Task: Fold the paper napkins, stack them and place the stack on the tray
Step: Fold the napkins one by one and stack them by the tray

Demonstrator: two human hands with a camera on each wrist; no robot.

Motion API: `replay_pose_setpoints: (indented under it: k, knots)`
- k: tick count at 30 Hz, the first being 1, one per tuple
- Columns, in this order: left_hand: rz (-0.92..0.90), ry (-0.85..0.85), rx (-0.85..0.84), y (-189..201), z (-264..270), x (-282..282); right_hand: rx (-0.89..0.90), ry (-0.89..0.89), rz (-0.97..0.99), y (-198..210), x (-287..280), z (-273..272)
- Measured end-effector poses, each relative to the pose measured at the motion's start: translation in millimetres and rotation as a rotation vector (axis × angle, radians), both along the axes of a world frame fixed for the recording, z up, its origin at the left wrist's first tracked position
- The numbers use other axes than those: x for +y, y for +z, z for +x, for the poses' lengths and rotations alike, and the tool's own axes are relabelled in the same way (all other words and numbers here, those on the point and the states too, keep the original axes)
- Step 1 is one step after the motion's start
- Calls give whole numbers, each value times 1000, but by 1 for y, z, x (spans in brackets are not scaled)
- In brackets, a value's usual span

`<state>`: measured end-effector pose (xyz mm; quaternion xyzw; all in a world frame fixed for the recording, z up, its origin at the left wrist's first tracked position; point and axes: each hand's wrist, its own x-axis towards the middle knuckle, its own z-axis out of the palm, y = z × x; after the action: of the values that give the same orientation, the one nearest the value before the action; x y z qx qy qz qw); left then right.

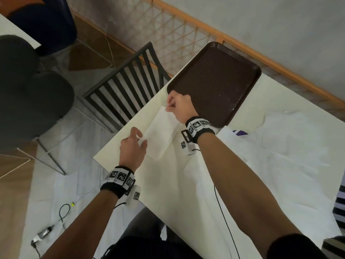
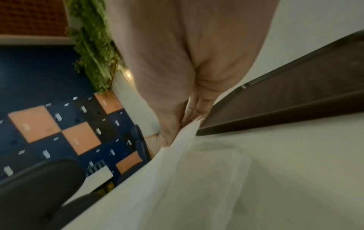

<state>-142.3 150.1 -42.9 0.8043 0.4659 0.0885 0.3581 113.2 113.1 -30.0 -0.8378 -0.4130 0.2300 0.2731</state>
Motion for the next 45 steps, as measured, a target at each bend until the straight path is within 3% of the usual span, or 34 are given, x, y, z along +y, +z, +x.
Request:
replay_pose_setpoints:
  k: [5, 9, 11, 14, 18, 21, 23, 26, 30, 32, 35, 38, 40, 43, 45]
  knots:
    - [120, -93, 85, 2, 6, -3, -81, 42, -120, -9, 8, -7]
    - [350, -89, 171, 8, 7, -14, -107, -6, 33, 20, -14, -12]
    - [368, -129, 80, 13, 14, -26, -84, -62, 124, 39, -41, -13]
    - [209, -275, -63, 19, 34, -54, -40, -148, 161, 62, -103, -13]
    - [30, -522, -57, 22, 66, -111, -86, -239, -4, 61, -205, -5]
    - [-62, -561, 41, 17, 88, -149, -111, -307, -229, 37, -267, 3]
    - [-50, -600, 155, 10, 99, -168, -117, -264, -387, 26, -294, 3]
    - [66, -655, 283, 3, 104, -183, -95, -222, -464, 15, -318, 4]
    - [115, -646, 271, 1, 104, -182, -28, -198, -302, 24, -339, 7]
    - [43, -654, 146, 4, 102, -180, 20, -191, -132, 42, -343, 4]
    - [-290, -586, -112, 22, 99, -178, 208, -252, 157, 78, -340, -6]
    - [-651, -519, -204, 52, 97, -173, 365, -396, 457, 102, -337, -10]
    - [-770, -511, -255, 62, 94, -168, 382, -519, 554, 104, -337, -9]
    - [-771, -495, -402, 68, 89, -166, 310, -680, 538, 97, -335, -12]
    - [-613, -486, -404, 68, 90, -169, 261, -732, 502, 89, -333, -15]
